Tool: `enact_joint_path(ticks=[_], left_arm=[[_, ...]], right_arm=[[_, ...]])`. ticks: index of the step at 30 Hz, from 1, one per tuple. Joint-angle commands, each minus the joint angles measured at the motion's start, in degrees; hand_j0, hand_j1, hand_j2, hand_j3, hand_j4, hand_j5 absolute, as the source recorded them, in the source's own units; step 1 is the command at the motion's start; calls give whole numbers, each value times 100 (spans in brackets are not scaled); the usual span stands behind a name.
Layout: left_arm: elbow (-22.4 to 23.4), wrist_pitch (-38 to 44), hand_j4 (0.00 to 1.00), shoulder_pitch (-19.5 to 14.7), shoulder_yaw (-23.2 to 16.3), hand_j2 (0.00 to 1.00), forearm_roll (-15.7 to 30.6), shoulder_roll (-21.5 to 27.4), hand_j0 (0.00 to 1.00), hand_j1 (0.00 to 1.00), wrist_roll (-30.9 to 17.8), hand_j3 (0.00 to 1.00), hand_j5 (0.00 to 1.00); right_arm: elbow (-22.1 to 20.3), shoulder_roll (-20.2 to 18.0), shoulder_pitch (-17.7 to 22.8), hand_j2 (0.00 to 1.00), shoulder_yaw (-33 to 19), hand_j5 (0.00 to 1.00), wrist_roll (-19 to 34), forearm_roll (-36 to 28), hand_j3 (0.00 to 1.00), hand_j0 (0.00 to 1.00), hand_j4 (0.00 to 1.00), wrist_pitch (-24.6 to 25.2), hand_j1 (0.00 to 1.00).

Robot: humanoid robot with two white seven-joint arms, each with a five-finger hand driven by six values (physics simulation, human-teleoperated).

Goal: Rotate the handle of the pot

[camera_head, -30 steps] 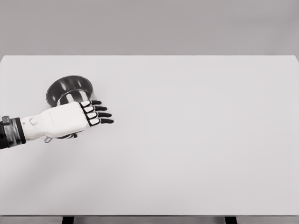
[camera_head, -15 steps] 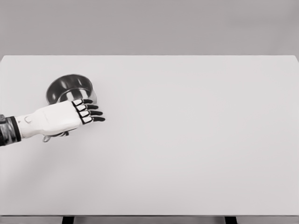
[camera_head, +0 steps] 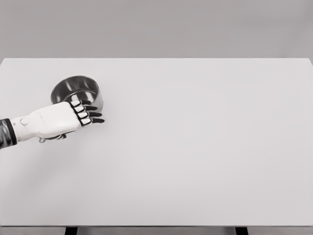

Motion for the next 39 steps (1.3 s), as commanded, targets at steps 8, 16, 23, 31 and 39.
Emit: enact_joint_path(ticks=[8, 16, 23, 31, 39], left_arm=[[0, 6, 100, 18, 137, 100, 17, 226, 100, 100, 3, 100, 100], [70, 6, 100, 44, 199, 100, -54, 323, 100, 100, 3, 100, 100], [149, 6, 100, 53, 322, 100, -54, 340, 100, 100, 3, 100, 100], [290, 6, 100, 62, 444, 100, -54, 384, 100, 100, 3, 100, 100], [527, 6, 100, 79, 489, 100, -62, 437, 100, 100, 3, 100, 100]], right_arm=[[0, 0, 0, 100, 0, 100, 1, 1, 100, 100, 100, 3, 100], [0, 0, 0, 100, 0, 100, 1, 1, 100, 100, 100, -5, 100], [0, 0, 0, 100, 0, 100, 1, 1, 100, 100, 100, 3, 100], [0, 0, 0, 100, 0, 100, 1, 1, 100, 100, 100, 3, 100], [0, 0, 0, 100, 0, 100, 1, 1, 100, 100, 100, 3, 100]])
